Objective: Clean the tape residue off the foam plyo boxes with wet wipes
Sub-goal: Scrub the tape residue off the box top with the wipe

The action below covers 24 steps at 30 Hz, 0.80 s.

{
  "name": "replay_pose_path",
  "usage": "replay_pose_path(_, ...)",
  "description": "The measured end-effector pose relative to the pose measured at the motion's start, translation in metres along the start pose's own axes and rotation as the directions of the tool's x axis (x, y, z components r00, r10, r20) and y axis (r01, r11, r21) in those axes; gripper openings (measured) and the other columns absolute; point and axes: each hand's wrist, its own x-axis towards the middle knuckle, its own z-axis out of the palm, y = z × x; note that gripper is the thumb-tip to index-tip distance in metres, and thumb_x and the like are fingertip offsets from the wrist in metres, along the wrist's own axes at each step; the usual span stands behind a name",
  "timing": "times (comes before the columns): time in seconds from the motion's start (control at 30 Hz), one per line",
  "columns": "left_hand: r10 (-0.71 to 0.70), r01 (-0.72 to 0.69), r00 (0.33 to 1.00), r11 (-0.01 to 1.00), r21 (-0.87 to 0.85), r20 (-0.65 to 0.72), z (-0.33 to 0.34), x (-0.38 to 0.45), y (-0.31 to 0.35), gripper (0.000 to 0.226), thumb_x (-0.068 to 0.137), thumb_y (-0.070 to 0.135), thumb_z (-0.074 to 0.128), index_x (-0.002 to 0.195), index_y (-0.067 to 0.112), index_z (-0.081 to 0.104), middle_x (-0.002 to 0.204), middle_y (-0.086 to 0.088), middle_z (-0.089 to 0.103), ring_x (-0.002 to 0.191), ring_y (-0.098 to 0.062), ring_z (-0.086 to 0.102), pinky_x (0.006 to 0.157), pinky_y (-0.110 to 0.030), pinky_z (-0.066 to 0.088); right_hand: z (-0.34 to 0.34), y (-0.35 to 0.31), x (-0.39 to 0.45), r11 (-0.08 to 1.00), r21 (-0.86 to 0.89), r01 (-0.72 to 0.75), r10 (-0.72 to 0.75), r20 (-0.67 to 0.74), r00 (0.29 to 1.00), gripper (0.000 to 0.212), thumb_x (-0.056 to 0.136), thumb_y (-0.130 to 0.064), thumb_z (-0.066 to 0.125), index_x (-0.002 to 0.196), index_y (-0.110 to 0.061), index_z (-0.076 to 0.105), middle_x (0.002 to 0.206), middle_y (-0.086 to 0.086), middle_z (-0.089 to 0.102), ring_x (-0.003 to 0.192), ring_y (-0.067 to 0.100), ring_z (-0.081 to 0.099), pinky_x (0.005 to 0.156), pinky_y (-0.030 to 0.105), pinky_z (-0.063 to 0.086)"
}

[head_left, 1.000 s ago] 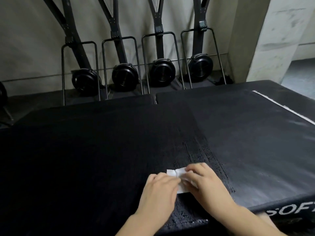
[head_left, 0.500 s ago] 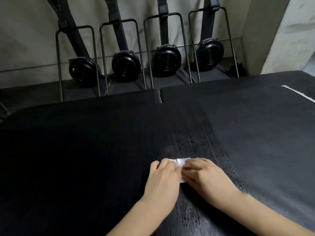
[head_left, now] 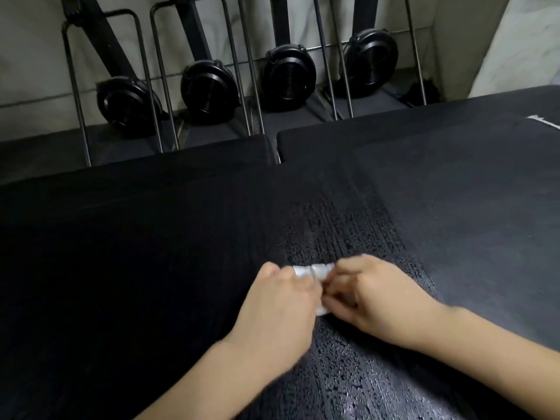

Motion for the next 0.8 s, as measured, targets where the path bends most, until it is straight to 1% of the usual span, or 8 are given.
replay_pose_path(0.1,0.087,-0.087,0.996,0.995,0.047,0.018,0.006,-0.02,0.014,0.029,0.072,0.029,0.072,0.098,0.016,0.07,0.078,0.008,0.061,0.068,-0.017,0.053,0.064,-0.035,0.046,0.0,-0.009,-0.025,0.998,-0.022,0.063,-0.063,-0.005,0.998,0.024,0.098,-0.038,0.057,0.089,-0.026,0.076,0.09,-0.012,0.065,0.085,0.009,0.065,0.093,0.027,0.05)
replay_pose_path(0.2,0.038,-0.038,0.999,0.993,0.114,0.0,0.013,0.005,0.001,0.024,0.078,0.029,0.066,0.1,0.019,0.07,0.083,0.008,0.063,0.073,-0.016,0.055,0.068,-0.036,0.041,0.007,0.01,-0.001,0.994,-0.087,0.069,-0.073,-0.046,0.996,0.031,0.1,-0.039,0.05,0.089,-0.026,0.076,0.093,-0.013,0.067,0.091,0.006,0.067,0.106,0.029,0.043)
replay_pose_path(0.3,-0.078,0.086,0.995,0.987,0.135,-0.066,0.021,0.052,-0.03,0.024,0.094,0.034,0.055,0.115,0.025,0.063,0.095,0.01,0.065,0.088,-0.015,0.059,0.074,-0.035,0.038,0.017,0.044,0.047,0.993,-0.119,-0.003,0.0,-0.026,1.0,0.036,0.098,-0.04,0.045,0.092,-0.024,0.076,0.095,-0.008,0.067,0.092,0.013,0.066,0.105,0.033,0.045)
replay_pose_path(0.37,-0.151,0.161,0.986,0.974,0.16,-0.075,0.024,0.075,-0.046,0.029,0.101,0.038,0.045,0.124,0.027,0.058,0.099,0.009,0.064,0.093,-0.016,0.058,0.076,-0.036,0.038,0.019,0.058,0.071,0.996,-0.058,-0.074,0.075,0.003,0.997,0.032,0.1,-0.037,0.05,0.1,-0.022,0.078,0.102,-0.005,0.069,0.095,0.019,0.066,0.094,0.037,0.051)
replay_pose_path(0.43,-0.161,0.175,0.983,0.965,0.198,-0.084,0.022,0.084,-0.047,0.027,0.103,0.035,0.04,0.12,0.025,0.059,0.093,0.007,0.063,0.091,-0.019,0.057,0.074,-0.035,0.032,0.021,0.062,0.08,0.995,-0.005,-0.1,0.099,-0.01,0.995,0.026,0.099,-0.034,0.057,0.104,-0.02,0.079,0.105,-0.004,0.069,0.095,0.021,0.067,0.082,0.038,0.056)
replay_pose_path(0.5,-0.15,0.16,0.986,0.975,0.156,-0.075,0.016,0.075,-0.038,0.023,0.102,0.031,0.041,0.112,0.024,0.06,0.09,0.007,0.061,0.089,-0.019,0.056,0.074,-0.035,0.031,0.019,0.056,0.069,0.997,0.021,-0.08,0.081,-0.041,0.996,0.029,0.098,-0.035,0.056,0.101,-0.019,0.08,0.102,-0.004,0.069,0.092,0.018,0.067,0.078,0.038,0.057)
replay_pose_path(0.67,-0.051,0.051,0.997,0.999,0.005,-0.065,0.01,0.011,-0.002,0.025,0.093,0.028,0.047,0.112,0.026,0.065,0.093,0.01,0.064,0.082,-0.017,0.054,0.077,-0.041,0.045,0.004,0.015,-0.003,0.999,0.007,0.045,-0.044,-0.017,0.999,0.028,0.098,-0.036,0.053,0.1,-0.024,0.079,0.101,-0.013,0.069,0.093,0.01,0.066,0.097,0.032,0.047)
replay_pose_path(0.8,0.036,-0.039,0.998,0.997,-0.064,-0.044,0.004,-0.041,0.037,0.03,0.088,0.036,0.048,0.105,0.027,0.071,0.092,0.016,0.067,0.074,-0.011,0.052,0.072,-0.033,0.046,-0.008,-0.029,-0.062,0.996,0.016,0.089,-0.088,-0.057,0.994,0.025,0.096,-0.035,0.056,0.097,-0.026,0.079,0.101,-0.012,0.07,0.093,0.008,0.067,0.103,0.025,0.042)
